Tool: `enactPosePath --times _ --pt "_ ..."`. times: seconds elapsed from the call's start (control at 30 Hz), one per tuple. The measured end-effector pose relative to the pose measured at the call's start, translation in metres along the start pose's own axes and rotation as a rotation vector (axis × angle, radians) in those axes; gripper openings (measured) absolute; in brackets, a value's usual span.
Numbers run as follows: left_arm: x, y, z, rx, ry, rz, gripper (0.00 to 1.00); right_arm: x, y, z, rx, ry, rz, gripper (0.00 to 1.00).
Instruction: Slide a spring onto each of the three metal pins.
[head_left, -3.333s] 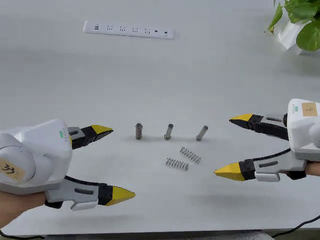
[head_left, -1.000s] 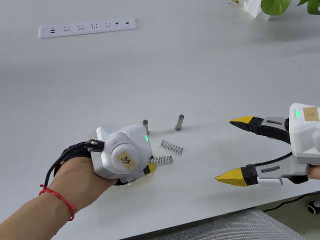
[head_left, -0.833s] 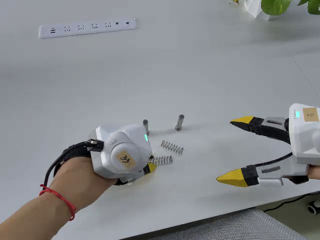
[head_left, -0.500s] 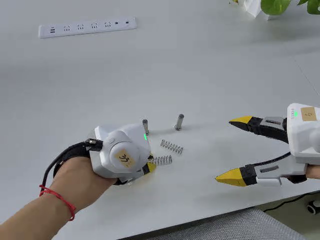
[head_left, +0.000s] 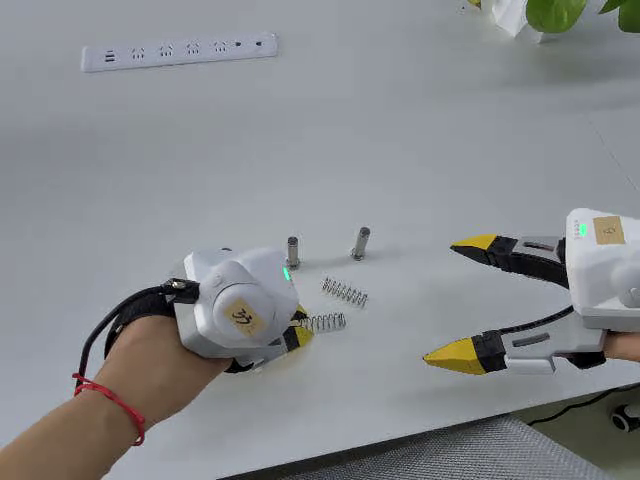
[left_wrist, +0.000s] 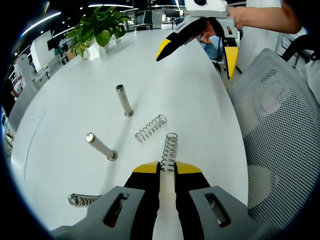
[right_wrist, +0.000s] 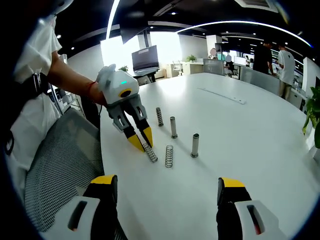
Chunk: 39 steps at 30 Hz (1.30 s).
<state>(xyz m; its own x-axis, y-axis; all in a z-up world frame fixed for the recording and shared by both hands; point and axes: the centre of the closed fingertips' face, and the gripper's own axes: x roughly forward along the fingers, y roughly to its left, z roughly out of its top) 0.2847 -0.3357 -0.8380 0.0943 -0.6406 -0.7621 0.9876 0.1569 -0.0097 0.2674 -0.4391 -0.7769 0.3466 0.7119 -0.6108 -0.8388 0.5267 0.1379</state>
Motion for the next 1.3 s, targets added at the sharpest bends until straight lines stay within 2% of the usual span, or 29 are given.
enactPosePath --times 0.37,0.6,0.93,1.2,1.3 --pt "-0.002 -0.004 0.003 -0.019 -0.019 -0.015 0.07 0.001 0.001 0.000 0.000 0.000 0.004 0.80" --pt "-0.010 -0.009 0.014 -0.048 -0.073 -0.024 0.07 0.000 0.005 0.002 -0.001 0.006 0.011 0.78" --pt "-0.032 -0.014 0.030 -0.068 -0.163 -0.009 0.07 0.001 0.025 0.030 -0.050 -0.014 0.064 0.66" --pt "-0.058 -0.013 0.048 -0.084 -0.253 0.012 0.07 0.004 0.034 0.056 -0.087 -0.041 0.108 0.58" --pt "-0.070 -0.010 0.058 -0.093 -0.298 0.026 0.07 0.003 0.038 0.067 -0.091 -0.058 0.129 0.54"
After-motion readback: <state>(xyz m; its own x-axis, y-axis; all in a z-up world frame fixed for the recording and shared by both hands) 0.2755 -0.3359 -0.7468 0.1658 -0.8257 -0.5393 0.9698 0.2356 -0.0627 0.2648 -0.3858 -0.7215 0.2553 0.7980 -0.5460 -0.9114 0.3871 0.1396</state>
